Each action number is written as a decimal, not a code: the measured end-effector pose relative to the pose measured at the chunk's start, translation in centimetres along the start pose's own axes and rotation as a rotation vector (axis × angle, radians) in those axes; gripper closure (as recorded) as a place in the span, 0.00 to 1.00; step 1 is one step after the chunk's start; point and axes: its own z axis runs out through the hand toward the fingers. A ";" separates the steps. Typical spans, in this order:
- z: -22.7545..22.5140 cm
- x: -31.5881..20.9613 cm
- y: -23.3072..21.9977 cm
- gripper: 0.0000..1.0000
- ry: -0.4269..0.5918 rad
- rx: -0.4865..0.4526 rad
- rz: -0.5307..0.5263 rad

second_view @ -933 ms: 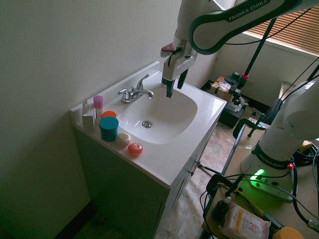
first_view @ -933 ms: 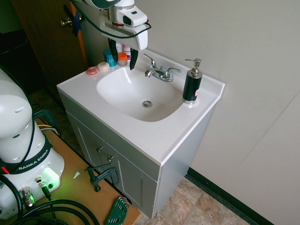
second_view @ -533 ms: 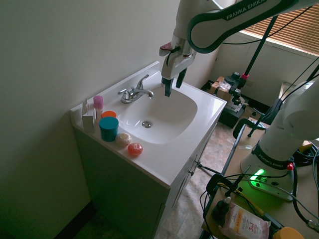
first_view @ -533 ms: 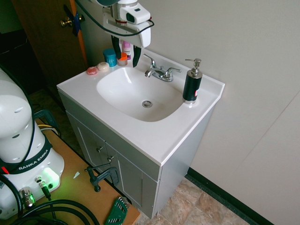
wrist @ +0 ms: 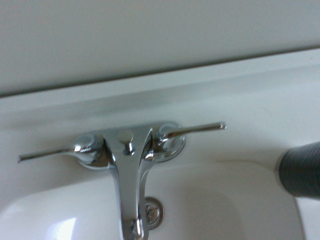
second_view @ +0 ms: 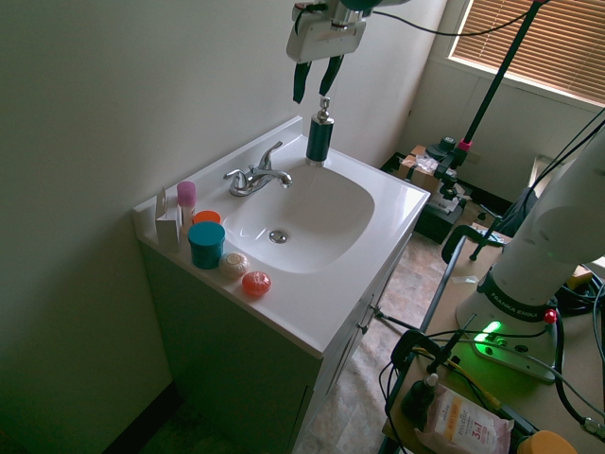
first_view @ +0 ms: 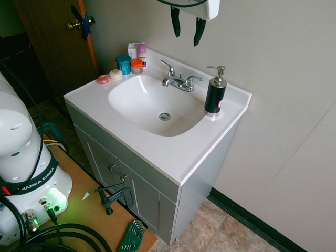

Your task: Press down on the sanitizer

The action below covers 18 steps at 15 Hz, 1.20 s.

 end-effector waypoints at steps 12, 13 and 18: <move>2.4 7.6 3.8 1.00 0.005 -0.038 0.141; 2.6 8.0 4.2 1.00 0.004 -0.043 0.150; 3.6 9.1 5.3 1.00 0.005 -0.047 0.179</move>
